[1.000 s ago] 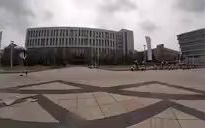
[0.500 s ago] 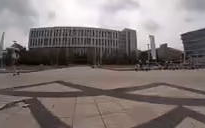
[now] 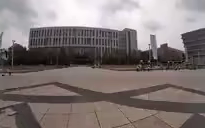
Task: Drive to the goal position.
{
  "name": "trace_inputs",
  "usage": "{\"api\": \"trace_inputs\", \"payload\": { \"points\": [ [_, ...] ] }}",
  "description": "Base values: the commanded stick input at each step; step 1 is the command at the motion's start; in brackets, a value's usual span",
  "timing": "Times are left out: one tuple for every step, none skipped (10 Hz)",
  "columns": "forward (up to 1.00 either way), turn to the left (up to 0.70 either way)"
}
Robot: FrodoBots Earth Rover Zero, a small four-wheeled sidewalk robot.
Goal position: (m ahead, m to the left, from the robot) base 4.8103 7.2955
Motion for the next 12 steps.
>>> {"api": "trace_inputs", "payload": {
  "points": [
    [0.6, 0.0],
    [0.6, 0.0],
    [0.6, 0.0],
    [0.6, 0.0],
    [0.6, 0.0],
    [0.6, 0.0],
    [0.6, 0.0],
    [0.6, 0.0],
    [0.6, 0.03],
    [0.6, 0.15],
    [0.6, 0.15],
    [0.6, 0.15]
  ]
}}
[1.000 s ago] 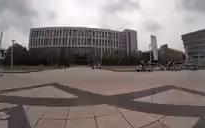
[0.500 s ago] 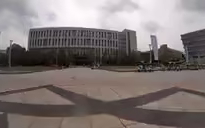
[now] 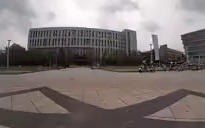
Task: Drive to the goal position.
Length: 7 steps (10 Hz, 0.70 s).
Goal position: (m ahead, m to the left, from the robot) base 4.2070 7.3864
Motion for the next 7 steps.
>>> {"api": "trace_inputs", "payload": {
  "points": [
    [0.6, 0.15],
    [0.6, 0.15],
    [0.6, 0.15],
    [0.6, 0.15],
    [0.6, 0.15],
    [0.6, 0.15],
    [0.6, 0.15]
  ]
}}
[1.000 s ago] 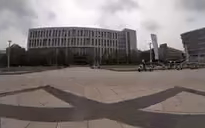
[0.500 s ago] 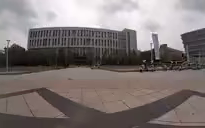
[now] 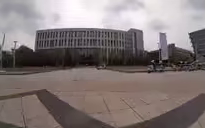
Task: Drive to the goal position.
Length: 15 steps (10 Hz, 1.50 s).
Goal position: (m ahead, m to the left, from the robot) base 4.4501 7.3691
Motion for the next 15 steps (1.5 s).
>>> {"api": "trace_inputs", "payload": {
  "points": [
    [0.6, 0.15],
    [0.6, 0.15],
    [0.6, 0.15],
    [0.6, 0.15],
    [0.6, 0.15],
    [0.6, 0.15],
    [0.6, 0.15],
    [0.6, 0.15],
    [0.6, 0.15],
    [0.6, 0.14],
    [0.6, 0.0],
    [0.6, 0.0],
    [0.6, 0.0],
    [0.6, 0.0],
    [0.6, 0.0]
  ]
}}
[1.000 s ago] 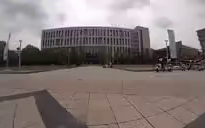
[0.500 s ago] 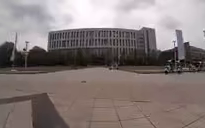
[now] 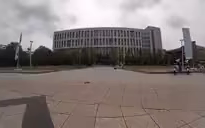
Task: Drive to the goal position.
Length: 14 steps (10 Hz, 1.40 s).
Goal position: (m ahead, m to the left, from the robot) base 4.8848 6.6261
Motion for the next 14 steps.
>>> {"api": "trace_inputs", "payload": {
  "points": [
    [0.6, 0.0],
    [0.6, 0.0],
    [0.6, 0.0],
    [0.6, 0.0],
    [0.6, 0.0],
    [0.12, 0.51],
    [0.0, 0.6],
    [0.0, 0.6],
    [0.0, 0.6],
    [0.0, 0.6],
    [0.0, 0.6],
    [0.0, 0.6],
    [0.0, 0.6],
    [0.0, 0.6]
  ]
}}
